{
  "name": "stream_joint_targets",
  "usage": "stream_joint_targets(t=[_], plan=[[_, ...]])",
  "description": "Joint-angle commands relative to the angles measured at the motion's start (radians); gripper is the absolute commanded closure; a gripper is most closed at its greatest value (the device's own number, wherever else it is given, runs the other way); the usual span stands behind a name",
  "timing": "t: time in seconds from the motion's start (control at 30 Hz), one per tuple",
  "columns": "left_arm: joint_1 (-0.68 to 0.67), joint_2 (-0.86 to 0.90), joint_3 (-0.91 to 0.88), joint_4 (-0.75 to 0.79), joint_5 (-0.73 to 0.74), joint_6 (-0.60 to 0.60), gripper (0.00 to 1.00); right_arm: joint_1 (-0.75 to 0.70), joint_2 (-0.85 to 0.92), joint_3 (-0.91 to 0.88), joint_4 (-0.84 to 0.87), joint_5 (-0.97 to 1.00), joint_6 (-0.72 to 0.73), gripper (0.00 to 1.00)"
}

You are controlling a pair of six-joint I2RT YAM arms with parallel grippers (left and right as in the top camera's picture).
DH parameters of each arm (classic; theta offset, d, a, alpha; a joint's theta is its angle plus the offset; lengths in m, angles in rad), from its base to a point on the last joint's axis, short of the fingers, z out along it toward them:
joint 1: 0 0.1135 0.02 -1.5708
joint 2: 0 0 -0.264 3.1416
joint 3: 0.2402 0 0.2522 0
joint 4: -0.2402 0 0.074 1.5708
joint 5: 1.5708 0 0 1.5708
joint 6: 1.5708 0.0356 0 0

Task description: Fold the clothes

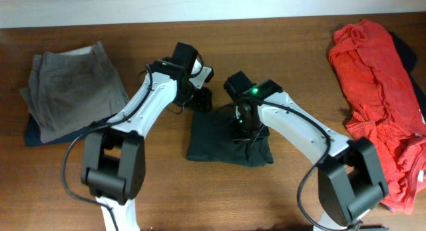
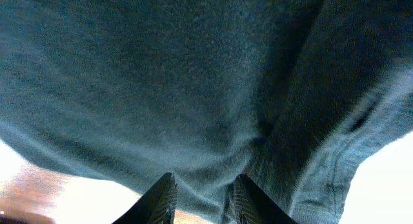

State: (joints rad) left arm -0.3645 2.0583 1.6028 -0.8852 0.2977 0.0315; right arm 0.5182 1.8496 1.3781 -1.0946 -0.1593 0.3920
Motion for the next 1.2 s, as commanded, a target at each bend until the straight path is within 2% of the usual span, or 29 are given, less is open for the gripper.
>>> stream_joint_targets(t=[0.0, 0.2, 0.37, 0.47, 0.53, 0.67, 0.8, 0.87, 0.97, 1.0, 1.03, 1.07, 1.17], plan=[[-0.002, 0.063, 0.016, -0.018, -0.010, 0.023, 0.49, -0.004, 0.056, 0.012, -0.001, 0.054, -0.017, 0.66], [-0.001, 0.103, 0.016, -0.110, -0.099, 0.023, 0.51, -0.037, 0.110, 0.012, -0.030, 0.211, 0.035, 0.71], [-0.001, 0.106, 0.015, -0.219, -0.142, -0.018, 0.75, -0.082, 0.121, 0.011, -0.055, 0.314, 0.034, 0.69], [-0.002, 0.106, 0.015, -0.293, -0.142, -0.067, 0.84, -0.095, 0.121, 0.011, -0.044, 0.357, 0.019, 0.66], [-0.002, 0.106, 0.015, -0.352, -0.141, -0.093, 0.88, -0.095, 0.121, 0.011, -0.016, 0.356, -0.051, 0.65], [-0.002, 0.105, 0.015, -0.462, -0.142, -0.168, 0.90, -0.095, 0.121, 0.011, 0.023, 0.359, -0.066, 0.66], [-0.002, 0.077, 0.015, -0.488, -0.142, -0.199, 0.89, -0.100, 0.117, 0.014, 0.033, 0.375, -0.063, 0.66], [-0.002, 0.038, 0.015, -0.452, -0.161, -0.198, 0.89, -0.113, 0.093, 0.015, 0.029, 0.374, -0.063, 0.67], [-0.001, -0.059, 0.016, -0.326, -0.190, -0.195, 0.82, -0.134, 0.001, 0.015, 0.029, 0.374, -0.062, 0.66], [-0.002, -0.092, 0.016, -0.272, -0.190, -0.195, 0.68, -0.140, -0.034, 0.015, 0.029, 0.373, -0.052, 0.65], [-0.002, -0.123, 0.016, -0.203, -0.190, -0.195, 0.40, -0.148, -0.076, 0.015, 0.028, 0.371, -0.043, 0.64], [-0.002, -0.149, 0.016, -0.103, -0.171, -0.150, 0.30, -0.161, -0.144, 0.015, 0.024, 0.348, -0.044, 0.62], [-0.002, -0.150, 0.016, 0.019, -0.011, -0.020, 0.26, -0.166, -0.229, 0.015, 0.005, 0.299, -0.044, 0.60]])
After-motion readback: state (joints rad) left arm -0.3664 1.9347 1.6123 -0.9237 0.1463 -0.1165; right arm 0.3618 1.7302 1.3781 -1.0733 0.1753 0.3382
